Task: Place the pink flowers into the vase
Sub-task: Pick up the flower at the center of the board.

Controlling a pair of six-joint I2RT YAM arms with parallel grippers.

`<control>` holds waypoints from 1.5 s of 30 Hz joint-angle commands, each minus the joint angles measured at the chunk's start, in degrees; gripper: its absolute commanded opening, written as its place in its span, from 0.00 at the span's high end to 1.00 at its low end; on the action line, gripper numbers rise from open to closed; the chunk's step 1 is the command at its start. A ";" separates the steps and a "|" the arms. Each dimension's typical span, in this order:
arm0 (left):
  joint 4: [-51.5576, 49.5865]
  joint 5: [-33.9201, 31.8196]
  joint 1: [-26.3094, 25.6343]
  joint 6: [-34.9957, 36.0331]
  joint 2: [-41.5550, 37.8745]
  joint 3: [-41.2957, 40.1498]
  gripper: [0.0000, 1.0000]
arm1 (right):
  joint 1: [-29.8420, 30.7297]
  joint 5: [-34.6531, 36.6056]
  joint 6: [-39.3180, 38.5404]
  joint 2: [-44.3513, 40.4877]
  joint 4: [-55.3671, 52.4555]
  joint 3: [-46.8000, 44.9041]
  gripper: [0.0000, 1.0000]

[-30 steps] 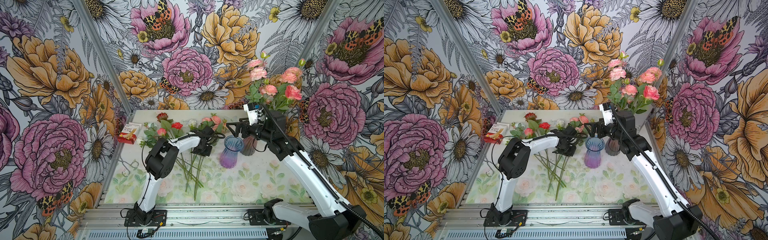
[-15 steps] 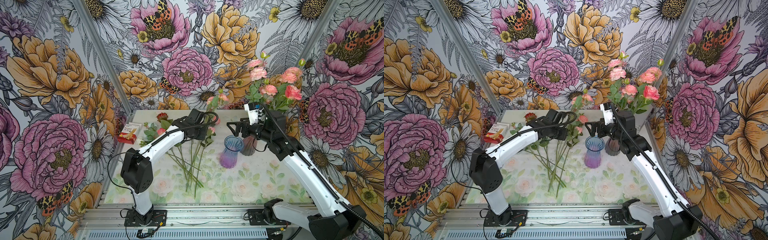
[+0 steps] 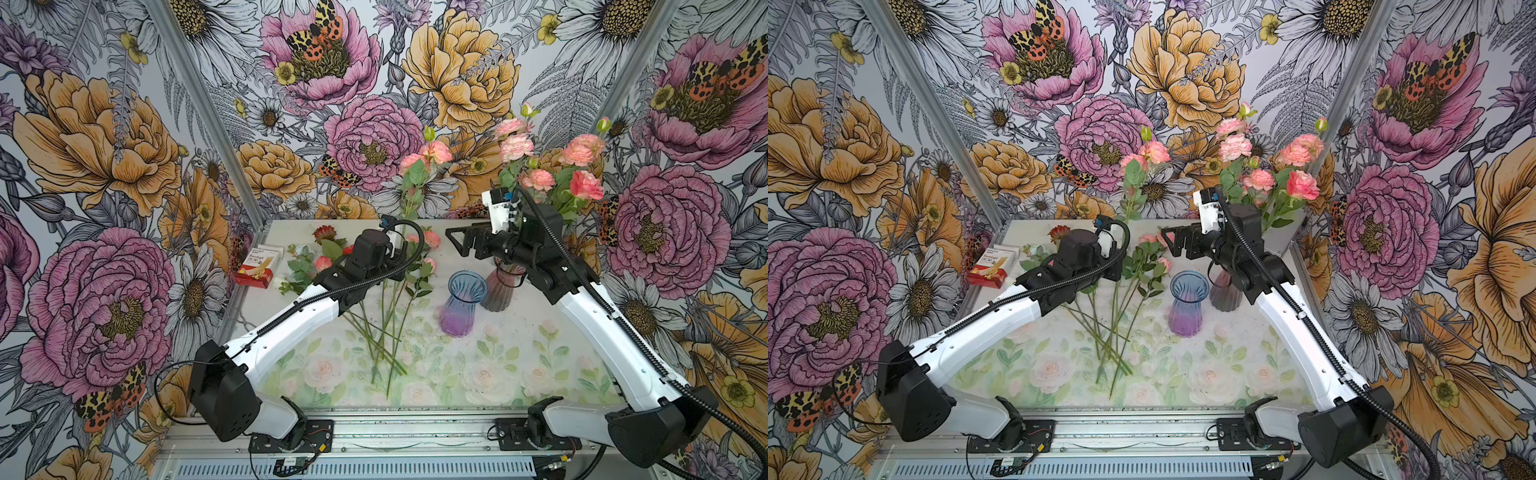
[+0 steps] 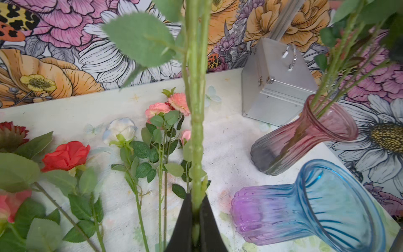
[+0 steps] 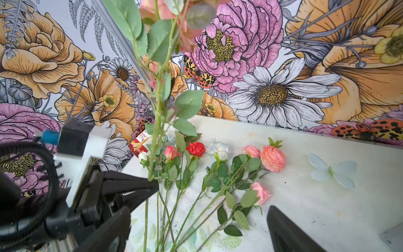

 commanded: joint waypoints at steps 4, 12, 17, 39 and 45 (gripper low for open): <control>14.87 0.38 -2.88 -0.79 -4.20 -4.56 0.97 | 1.79 -1.66 3.86 2.98 4.07 3.08 0.14; 17.18 1.04 -5.02 -1.94 -3.21 -3.69 0.97 | 5.07 -2.44 4.73 4.27 6.05 3.15 0.30; 17.60 1.54 -5.41 -2.64 -1.84 -2.17 0.97 | 6.40 -2.52 4.55 4.18 7.15 2.95 0.29; 17.39 0.39 -7.94 -2.21 -1.91 -1.00 0.86 | 9.04 -2.98 5.36 9.89 8.82 8.06 0.90; 16.04 0.23 -7.79 -1.55 -3.42 -1.28 0.50 | 9.34 -2.19 4.99 9.64 8.88 7.46 1.00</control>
